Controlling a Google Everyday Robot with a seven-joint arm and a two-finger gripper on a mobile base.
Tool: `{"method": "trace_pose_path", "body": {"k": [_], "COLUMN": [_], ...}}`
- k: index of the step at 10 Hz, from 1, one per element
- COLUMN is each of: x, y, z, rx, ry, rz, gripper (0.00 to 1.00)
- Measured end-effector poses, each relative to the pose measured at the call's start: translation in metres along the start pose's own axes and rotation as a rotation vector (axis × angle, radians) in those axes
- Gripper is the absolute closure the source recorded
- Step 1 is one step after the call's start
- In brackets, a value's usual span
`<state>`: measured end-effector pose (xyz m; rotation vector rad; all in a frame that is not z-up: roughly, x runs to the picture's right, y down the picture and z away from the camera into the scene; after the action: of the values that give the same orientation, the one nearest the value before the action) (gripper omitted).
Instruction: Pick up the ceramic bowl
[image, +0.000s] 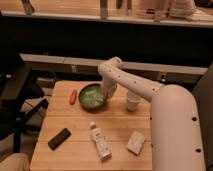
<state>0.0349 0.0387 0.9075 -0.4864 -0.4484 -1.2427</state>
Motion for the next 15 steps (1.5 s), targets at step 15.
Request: {"method": "trace_pose_path", "body": {"k": [15], "x": [0.006], "y": [-0.002], "z": [-0.059], "rx": [0.015], "ry": [0.035], "rz": [-0.019], "gripper": [0.99]}}
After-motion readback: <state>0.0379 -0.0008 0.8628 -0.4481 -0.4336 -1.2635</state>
